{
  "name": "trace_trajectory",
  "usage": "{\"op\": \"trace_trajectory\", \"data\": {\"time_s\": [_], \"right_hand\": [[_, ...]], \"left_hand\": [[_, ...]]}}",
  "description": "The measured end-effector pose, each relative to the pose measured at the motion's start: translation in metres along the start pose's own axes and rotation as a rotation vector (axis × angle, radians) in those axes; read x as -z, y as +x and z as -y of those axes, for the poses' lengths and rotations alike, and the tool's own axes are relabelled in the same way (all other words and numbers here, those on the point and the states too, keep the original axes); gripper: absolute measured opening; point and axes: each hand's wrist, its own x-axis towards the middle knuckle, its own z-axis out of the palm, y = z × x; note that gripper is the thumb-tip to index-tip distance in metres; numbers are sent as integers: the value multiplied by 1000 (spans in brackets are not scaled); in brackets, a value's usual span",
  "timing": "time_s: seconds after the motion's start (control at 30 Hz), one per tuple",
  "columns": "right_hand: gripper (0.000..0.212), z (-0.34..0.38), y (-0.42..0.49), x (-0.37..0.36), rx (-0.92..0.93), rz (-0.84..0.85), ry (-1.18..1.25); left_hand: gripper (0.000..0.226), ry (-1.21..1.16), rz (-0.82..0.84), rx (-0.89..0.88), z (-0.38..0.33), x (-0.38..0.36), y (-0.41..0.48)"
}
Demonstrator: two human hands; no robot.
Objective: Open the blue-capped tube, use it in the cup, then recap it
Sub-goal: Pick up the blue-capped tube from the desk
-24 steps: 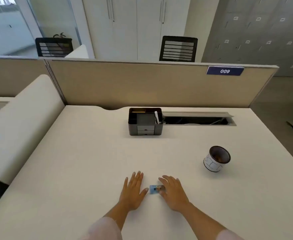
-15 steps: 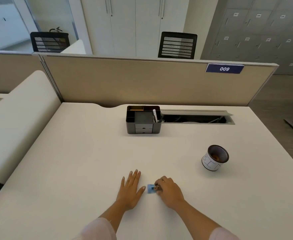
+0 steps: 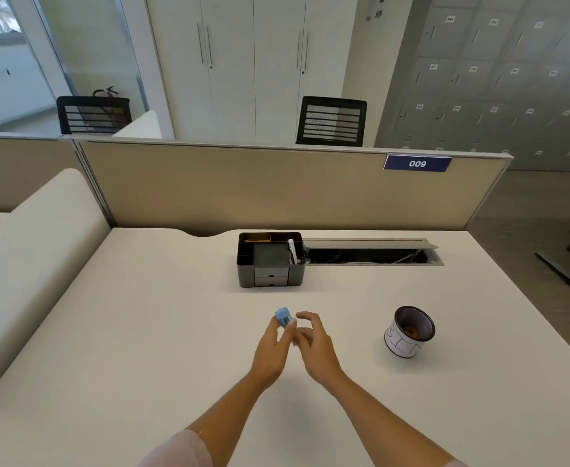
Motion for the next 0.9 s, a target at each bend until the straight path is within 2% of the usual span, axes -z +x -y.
{"op": "trace_trajectory", "data": {"time_s": [0.07, 0.17, 0.3, 0.4, 0.47, 0.57, 0.63, 0.73, 0.9], "right_hand": [[24, 4, -1, 2, 18, 7, -4], [26, 9, -3, 6, 33, 14, -45], [18, 20, -1, 14, 18, -164, -63], [32, 30, 2, 18, 77, -239, -244], [42, 35, 6, 18, 108, -235, -438], [46, 38, 12, 16, 127, -211, -600], [48, 39, 13, 15, 138, -212, -645], [46, 40, 14, 14, 176, -254, -637], [40, 47, 13, 21, 221, -306, -553]], "left_hand": [[45, -59, 2, -31, -11, 0, 5], [32, 5, -8, -88, -19, 2, 10], [25, 154, -39, -165, -23, 8, 12], [26, 219, 45, -228, -22, 11, 9], [22, 241, 89, -271, -22, 11, 7], [26, 217, 125, -314, -27, 11, 2], [26, 240, 133, -298, -29, 12, 0], [15, 360, 96, -296, -28, 12, -1], [29, 471, 79, -308, -39, 6, -2]]}}
